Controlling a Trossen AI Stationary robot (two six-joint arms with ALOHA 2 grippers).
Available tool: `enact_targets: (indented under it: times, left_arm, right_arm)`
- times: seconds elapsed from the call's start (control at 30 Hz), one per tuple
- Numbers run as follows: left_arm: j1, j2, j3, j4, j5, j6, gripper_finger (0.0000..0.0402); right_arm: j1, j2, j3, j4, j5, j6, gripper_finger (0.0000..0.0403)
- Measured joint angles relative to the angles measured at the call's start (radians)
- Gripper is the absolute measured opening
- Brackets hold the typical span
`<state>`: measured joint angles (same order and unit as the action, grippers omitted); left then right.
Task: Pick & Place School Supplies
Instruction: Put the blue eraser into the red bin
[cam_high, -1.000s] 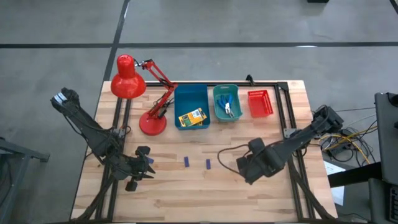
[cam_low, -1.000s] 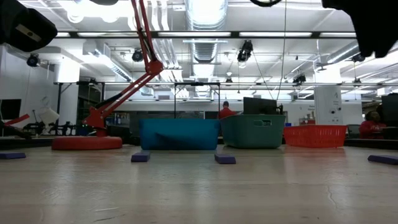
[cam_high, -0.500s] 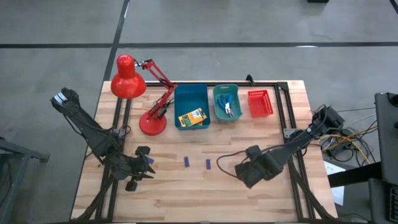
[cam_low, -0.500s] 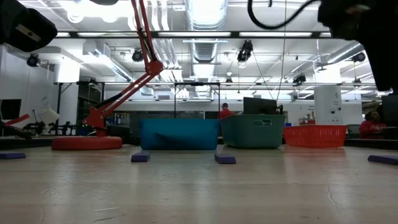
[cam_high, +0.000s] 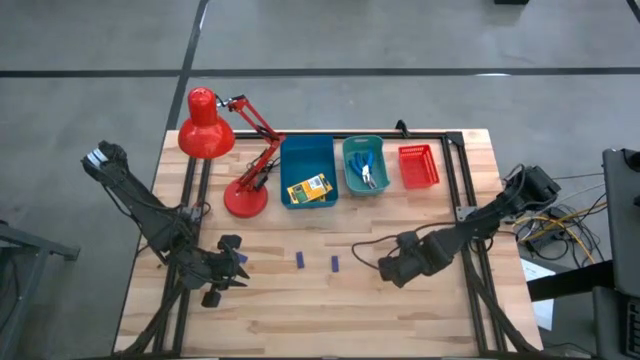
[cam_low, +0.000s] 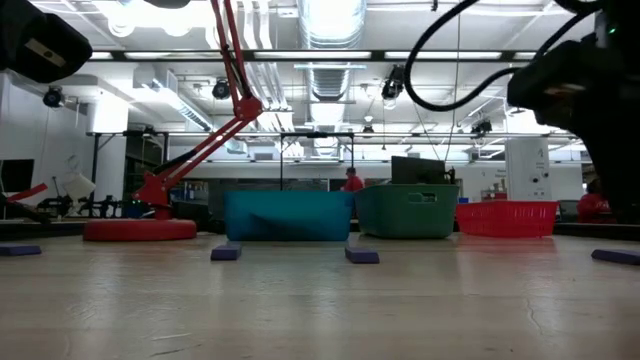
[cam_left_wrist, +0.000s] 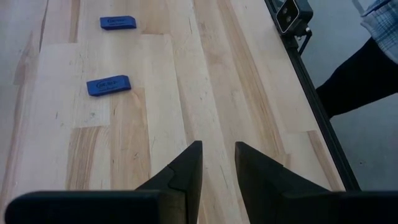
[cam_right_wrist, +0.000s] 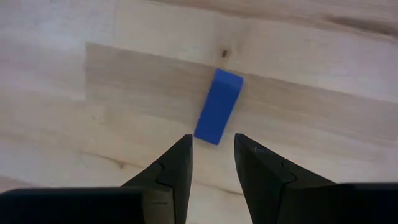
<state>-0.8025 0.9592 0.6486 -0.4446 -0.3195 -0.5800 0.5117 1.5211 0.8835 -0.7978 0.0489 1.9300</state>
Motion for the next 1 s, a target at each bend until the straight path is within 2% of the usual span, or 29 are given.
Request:
enact_targets:
  times: [0.47, 0.83, 1.0]
  left_arm:
    - [0.000, 0.000, 0.000, 0.000, 0.000, 0.000, 0.0099]
    - [0.000, 0.000, 0.000, 0.000, 0.000, 0.000, 0.0099]
    - [0.000, 0.000, 0.000, 0.000, 0.000, 0.000, 0.0099]
  right_arm:
    - [-0.049, 0.000, -0.045, 0.055, 0.003, 0.062, 0.0120]
    - [-0.054, 0.007, -0.066, 0.081, 0.002, 0.074, 0.0191]
    - [-0.054, 0.046, -0.088, 0.127, -0.025, 0.082, 0.0205]
